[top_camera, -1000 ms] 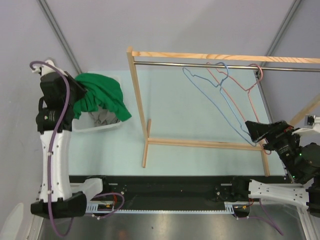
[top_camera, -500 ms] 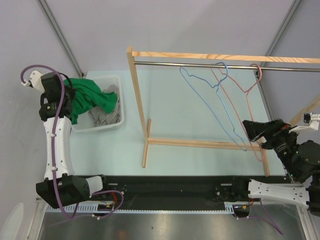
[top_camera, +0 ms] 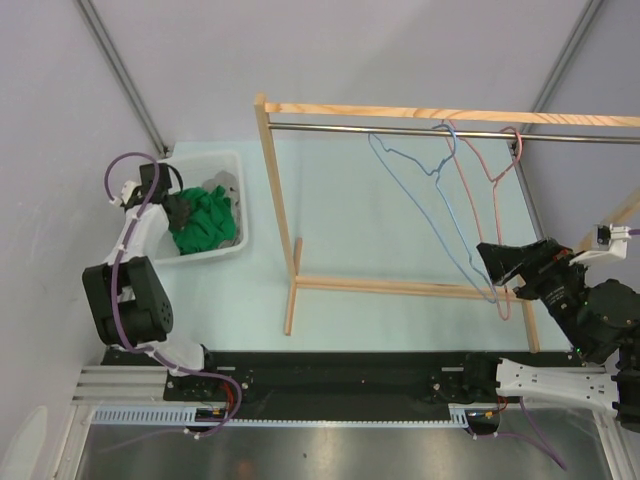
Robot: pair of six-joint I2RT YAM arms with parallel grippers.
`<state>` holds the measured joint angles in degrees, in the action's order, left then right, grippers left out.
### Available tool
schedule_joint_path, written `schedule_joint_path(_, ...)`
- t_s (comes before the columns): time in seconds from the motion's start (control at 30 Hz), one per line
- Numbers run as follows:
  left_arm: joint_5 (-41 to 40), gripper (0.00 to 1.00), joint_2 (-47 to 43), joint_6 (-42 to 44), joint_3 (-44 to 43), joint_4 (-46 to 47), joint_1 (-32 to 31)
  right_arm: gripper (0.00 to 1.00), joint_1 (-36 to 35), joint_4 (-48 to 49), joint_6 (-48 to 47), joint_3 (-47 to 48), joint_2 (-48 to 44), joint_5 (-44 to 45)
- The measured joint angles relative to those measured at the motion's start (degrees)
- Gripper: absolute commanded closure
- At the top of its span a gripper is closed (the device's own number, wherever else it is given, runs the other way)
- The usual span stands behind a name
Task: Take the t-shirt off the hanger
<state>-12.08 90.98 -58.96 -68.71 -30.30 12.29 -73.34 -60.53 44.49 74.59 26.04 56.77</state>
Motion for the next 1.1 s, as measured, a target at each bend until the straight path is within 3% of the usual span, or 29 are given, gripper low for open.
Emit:
schedule_joint_path(0.03, 0.15, 0.94, 0.20, -0.39, -0.13, -0.20, -0.07, 0.00, 0.00, -0.02, 0.37, -0.02, 0.00, -0.31)
schedule_joint_path(0.07, 0.24, 0.78, 0.24, -0.61, -0.33, -0.37, -0.13, 0.00, 0.00, -0.04, 0.70, -0.15, -0.09, -0.57)
schedule_joint_path(0.13, 0.28, 0.59, 0.24, -0.66, -0.90, -0.52, -0.11, 0.00, 0.02, -0.11, 1.38, -0.72, -0.55, -1.20)
schedule_joint_path(0.17, 0.31, 0.41, 0.22, -0.52, -1.09, -0.42, -0.11, 0.01, 0.00, -0.15, 1.66, -1.07, -0.98, -1.68)
schedule_joint_path(0.23, 0.57, 0.29, -0.15, 0.39, -1.14, -0.33, 0.00, 0.00, 0.00, -0.31, 2.14, -1.75, -2.16, -2.54)
schedule_joint_path(0.3, 1.33, 0.01, -1.44, 0.74, -0.52, 0.33, -0.02, 0.00, 0.00, -0.48, 2.47, -2.21, -3.80, -3.74)
schedule_joint_path(0.6, 3.74, 0.00, -12.02, 5.31, 1.03, 0.72, -3.69, 0.00, 0.00, 2.34, -0.42, -4.44, -11.23, -13.40)
schedule_joint_path(0.83, 6.34, 0.00, -22.36, 10.23, 7.61, 2.67, -12.63, 0.00, 0.11, 7.80, -6.99, -7.19, -16.74, -28.20)
schedule_joint_path(1.1, 10.51, 0.00, -29.79, 18.62, 10.38, 2.73, -23.43, 0.00, 4.66, 6.21, -8.20, -9.90, -18.58, -37.92)
